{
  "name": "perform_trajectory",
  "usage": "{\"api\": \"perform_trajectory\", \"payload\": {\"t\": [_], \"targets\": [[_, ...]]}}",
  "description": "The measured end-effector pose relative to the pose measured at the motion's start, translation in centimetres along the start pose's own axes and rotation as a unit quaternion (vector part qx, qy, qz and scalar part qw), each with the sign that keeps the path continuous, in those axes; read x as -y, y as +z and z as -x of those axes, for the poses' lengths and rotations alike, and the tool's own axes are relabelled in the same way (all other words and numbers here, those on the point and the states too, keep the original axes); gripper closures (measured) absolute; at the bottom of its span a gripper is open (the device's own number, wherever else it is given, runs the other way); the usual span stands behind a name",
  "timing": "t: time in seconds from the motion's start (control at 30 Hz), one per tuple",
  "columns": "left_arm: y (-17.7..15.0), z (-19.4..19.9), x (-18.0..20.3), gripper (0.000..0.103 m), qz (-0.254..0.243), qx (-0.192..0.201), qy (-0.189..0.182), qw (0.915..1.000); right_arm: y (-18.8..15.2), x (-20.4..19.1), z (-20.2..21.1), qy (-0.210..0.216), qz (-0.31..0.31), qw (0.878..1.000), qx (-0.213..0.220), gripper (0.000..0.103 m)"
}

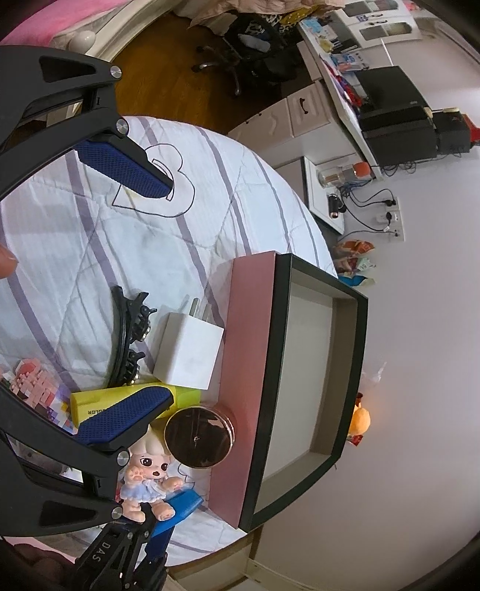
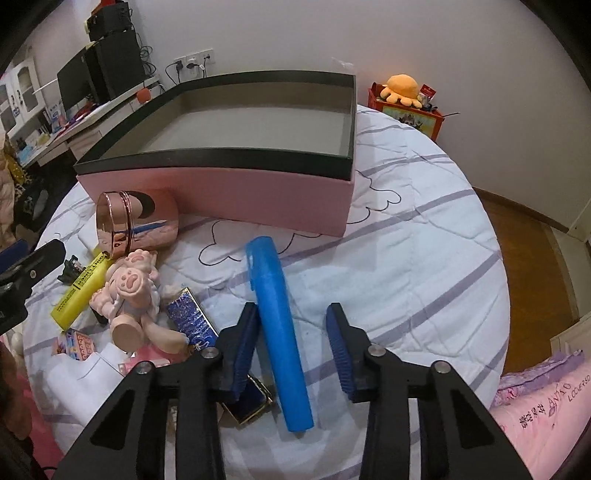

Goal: Organize rigid objects
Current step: 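Reach the right tool to the blue marker and close on it, then carry the blue marker with the right tool into the box and release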

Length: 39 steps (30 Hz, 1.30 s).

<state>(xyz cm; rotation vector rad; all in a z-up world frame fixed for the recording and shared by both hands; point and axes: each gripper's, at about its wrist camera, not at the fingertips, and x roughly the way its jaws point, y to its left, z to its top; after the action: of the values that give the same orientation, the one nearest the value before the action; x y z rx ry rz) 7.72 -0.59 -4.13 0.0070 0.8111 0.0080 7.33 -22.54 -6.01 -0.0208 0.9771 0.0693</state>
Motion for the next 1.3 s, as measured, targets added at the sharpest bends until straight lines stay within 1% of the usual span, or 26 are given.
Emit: {"api": "perform_trajectory", "payload": {"t": [0.1, 0.37, 0.43, 0.5, 0.57, 0.97, 1.3], "targets": [[-0.1, -0.1, 0.1, 0.000, 0.000, -0.002, -0.001, 1.0000, -0.1, -0.2, 0.0, -0.003, 0.005, 1.000, 0.002, 0.072], [-0.3, 0.4, 0.1, 0.000, 0.002, -0.001, -0.005, 1.0000, -0.1, -0.5, 0.3, -0.007, 0.005, 1.000, 0.001, 0.074], [-0.3, 0.5, 0.0, 0.000, 0.004, 0.000, -0.005, 1.0000, -0.2, -0.6, 0.4, -0.005, 0.005, 1.000, 0.001, 0.077], [-0.3, 0.6, 0.0, 0.000, 0.003, -0.001, -0.006, 1.0000, -0.3, -0.9, 0.5, -0.004, 0.005, 1.000, 0.000, 0.083], [-0.4, 0.6, 0.0, 0.000, 0.003, -0.002, -0.006, 1.0000, -0.2, -1.0, 0.6, -0.003, 0.008, 1.000, -0.001, 0.086], [-0.6, 0.8, 0.1, 0.000, 0.002, -0.003, -0.007, 1.0000, -0.4, -1.3, 1.2, -0.004, 0.008, 1.000, 0.001, 0.087], [-0.6, 1.9, 0.0, 0.000, 0.005, 0.007, -0.012, 0.9999, 0.2, -1.5, 4.1, 0.001, 0.005, 1.000, 0.029, 0.088]]}}
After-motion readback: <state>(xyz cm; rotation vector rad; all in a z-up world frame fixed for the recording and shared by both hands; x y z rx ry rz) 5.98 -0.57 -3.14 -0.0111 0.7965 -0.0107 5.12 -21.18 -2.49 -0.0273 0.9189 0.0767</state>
